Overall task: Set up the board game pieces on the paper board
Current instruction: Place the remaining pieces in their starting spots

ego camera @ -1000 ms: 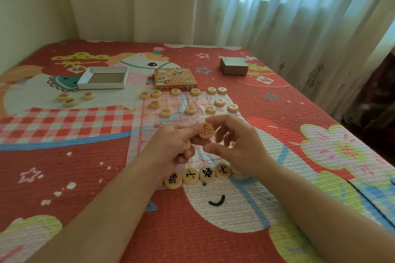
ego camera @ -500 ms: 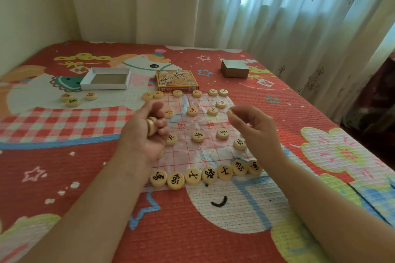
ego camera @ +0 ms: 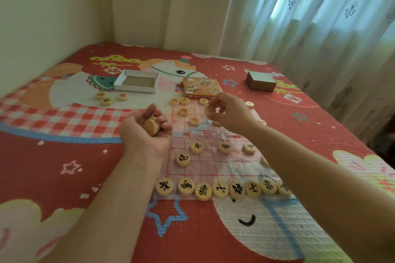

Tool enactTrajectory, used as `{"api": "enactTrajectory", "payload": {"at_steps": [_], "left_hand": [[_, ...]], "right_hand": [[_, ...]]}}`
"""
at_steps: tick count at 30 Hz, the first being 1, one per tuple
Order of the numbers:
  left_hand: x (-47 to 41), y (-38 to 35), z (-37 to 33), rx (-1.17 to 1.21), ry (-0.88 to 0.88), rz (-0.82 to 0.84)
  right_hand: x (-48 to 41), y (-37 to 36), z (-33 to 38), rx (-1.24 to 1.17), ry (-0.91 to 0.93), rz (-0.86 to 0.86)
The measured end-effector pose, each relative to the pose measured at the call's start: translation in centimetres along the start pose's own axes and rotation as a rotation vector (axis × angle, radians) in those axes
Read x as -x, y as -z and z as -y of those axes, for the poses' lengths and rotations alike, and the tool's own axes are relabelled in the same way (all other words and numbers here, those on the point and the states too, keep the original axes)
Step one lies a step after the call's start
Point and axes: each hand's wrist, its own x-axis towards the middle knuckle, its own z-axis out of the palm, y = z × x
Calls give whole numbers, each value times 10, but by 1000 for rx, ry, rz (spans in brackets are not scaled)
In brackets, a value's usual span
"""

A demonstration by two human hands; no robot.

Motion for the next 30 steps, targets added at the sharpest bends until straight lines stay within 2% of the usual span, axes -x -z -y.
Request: {"api": "enactTrajectory", "payload": {"at_steps": [5, 9, 13, 18, 21, 25, 27, 30], "left_hand": [[-7, 5, -15, 74, -91, -45], [-10, 7, -10, 47, -60, -91], [-6, 3, -6, 33, -28, -58], [-7, 3, -2, 12, -2, -76], [-6, 2, -1, -19, 2, -68], [-4, -2, 5, -95, 101, -10], [-1, -6, 11, -141, 183, 87], [9, -10, 24, -310, 256, 252]], "right_hand": [[-26, -45, 42, 122, 102, 132], [-34, -68, 46, 220, 101, 124], [-30, -74, 39, 341, 186, 91], [-30, -71, 37, 366, 213, 121], [-29, -59, 39, 279, 169, 87], [-10, -30, 52, -45, 128, 7], [9, -16, 56, -174, 150, 51], [36, -6, 53, -204, 183, 116]]}}
